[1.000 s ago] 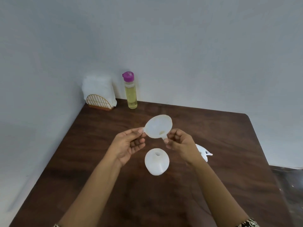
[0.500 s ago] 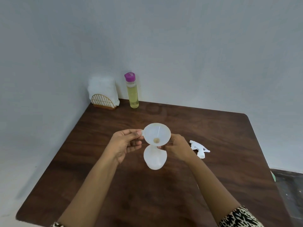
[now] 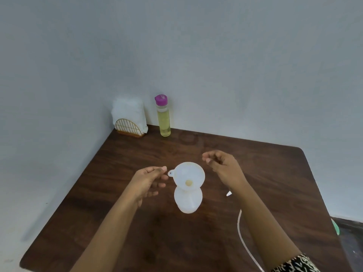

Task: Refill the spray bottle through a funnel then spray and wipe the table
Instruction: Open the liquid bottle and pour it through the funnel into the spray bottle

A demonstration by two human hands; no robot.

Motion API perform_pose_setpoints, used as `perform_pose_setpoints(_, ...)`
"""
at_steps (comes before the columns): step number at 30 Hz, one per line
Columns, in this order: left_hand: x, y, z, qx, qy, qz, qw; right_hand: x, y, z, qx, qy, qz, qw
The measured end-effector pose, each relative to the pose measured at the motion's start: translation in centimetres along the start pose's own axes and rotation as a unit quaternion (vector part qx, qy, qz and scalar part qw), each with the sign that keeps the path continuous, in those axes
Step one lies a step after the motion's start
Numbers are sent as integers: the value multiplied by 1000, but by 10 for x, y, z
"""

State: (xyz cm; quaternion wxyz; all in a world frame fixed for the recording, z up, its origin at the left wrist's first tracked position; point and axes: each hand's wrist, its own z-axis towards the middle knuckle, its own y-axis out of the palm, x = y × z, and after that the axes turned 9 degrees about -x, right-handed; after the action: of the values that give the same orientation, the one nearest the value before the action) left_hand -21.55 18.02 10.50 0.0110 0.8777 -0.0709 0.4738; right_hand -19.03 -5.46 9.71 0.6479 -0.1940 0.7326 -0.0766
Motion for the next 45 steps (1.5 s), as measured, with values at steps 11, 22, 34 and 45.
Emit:
perform_pose_setpoints(11, 103, -37, 162, 111, 129, 113, 979, -107, 19, 213, -54, -73, -305, 948)
perform_pose_setpoints(22, 114, -31, 280, 167, 156, 201, 953, -100, 67, 304, -85, -78, -426, 897)
perform_pose_setpoints(34, 92, -43, 174, 194, 218, 150, 945, -156, 62, 223, -170, -174, -474, 846)
perform_pose_setpoints(45, 62, -55, 36, 185, 261, 139, 937, -197, 81, 113, -207, -301, -471, 803)
